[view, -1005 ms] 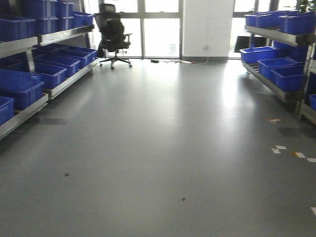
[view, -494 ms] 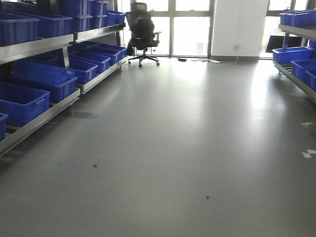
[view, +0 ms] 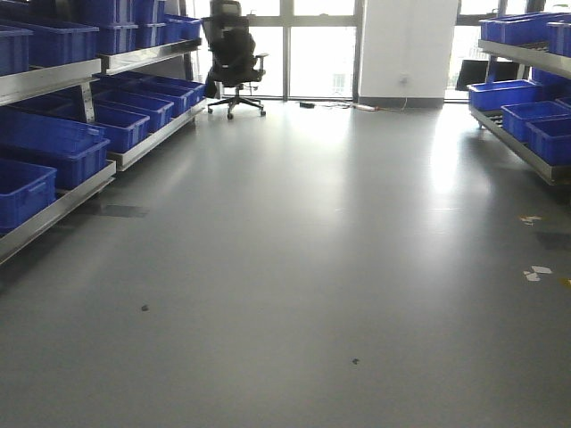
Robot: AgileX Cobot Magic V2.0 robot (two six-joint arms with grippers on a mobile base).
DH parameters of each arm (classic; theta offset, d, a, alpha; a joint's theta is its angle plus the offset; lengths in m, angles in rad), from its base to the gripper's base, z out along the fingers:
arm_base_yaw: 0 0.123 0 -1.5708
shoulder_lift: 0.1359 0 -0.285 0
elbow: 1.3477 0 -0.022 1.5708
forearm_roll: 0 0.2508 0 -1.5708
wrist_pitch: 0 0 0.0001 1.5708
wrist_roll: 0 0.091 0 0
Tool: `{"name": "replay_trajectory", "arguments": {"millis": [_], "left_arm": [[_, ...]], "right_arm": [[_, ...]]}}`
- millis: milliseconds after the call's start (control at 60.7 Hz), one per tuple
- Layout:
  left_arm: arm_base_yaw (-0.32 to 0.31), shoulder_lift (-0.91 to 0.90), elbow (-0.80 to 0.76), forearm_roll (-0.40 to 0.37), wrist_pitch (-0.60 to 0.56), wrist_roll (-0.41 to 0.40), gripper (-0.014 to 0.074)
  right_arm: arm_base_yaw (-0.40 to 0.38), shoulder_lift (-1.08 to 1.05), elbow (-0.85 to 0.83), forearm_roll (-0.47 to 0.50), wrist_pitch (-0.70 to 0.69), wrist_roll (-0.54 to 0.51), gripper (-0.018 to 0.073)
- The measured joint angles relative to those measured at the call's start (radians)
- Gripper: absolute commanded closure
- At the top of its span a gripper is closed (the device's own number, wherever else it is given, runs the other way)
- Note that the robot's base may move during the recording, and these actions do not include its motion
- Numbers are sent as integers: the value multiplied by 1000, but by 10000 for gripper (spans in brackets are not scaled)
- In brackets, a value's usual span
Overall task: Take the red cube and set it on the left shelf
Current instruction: 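Drive the base across the floor toward the blue crate shelving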
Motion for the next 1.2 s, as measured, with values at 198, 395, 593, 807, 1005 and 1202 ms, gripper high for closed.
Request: {"name": "replay_trajectory", "arguments": {"millis": [198,395,593,807,1005,1202], "left_arm": [[0,0,0,0,0,0,495],[0,0,0,0,0,0,495],[0,0,0,0,0,0,495],[0,0,0,0,0,0,495],[0,0,0,0,0,0,495],[0,0,0,0,0,0,495]], "right_arm": [[0,0,0,0,1,0,503],[0,0,0,0,2,0,503],[0,0,0,0,2,0,503],[0,0,0,0,2,0,503],[0,0,0,0,2,0,503],[0,0,0,0,3,0,503]]}}
